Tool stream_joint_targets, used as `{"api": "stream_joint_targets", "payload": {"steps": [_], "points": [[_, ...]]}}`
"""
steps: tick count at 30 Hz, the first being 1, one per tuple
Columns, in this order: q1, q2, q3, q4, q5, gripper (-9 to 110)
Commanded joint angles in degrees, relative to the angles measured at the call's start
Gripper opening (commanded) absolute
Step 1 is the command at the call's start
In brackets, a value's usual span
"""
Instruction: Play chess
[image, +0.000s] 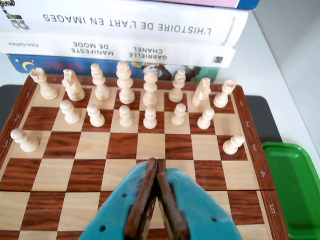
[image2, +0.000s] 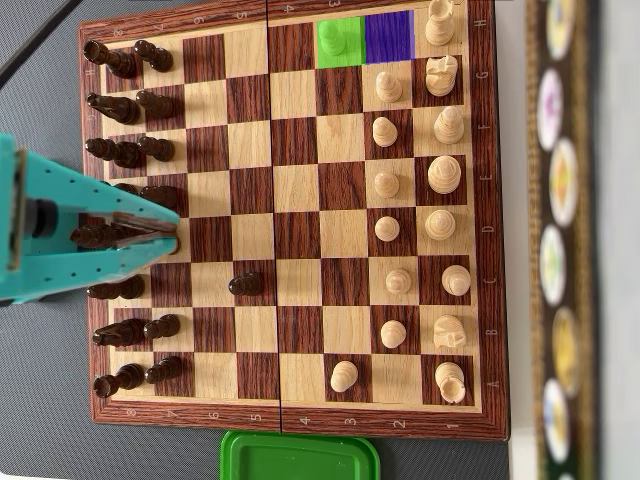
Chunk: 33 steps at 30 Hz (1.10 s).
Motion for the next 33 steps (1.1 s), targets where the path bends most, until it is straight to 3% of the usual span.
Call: {"api": "stream_joint_targets", "payload": {"steps": [1, 6, 21, 33], "points": [[0.53, 5.71, 2.64, -3.87, 0.35, 0], [0.44, 8.96, 6.42, -5.01, 0.44, 0], [0.18, 8.79, 21.71, -39.73, 0.70, 0], [-0.18, 8.79, 23.91, -45.26, 1.93, 0]]}}
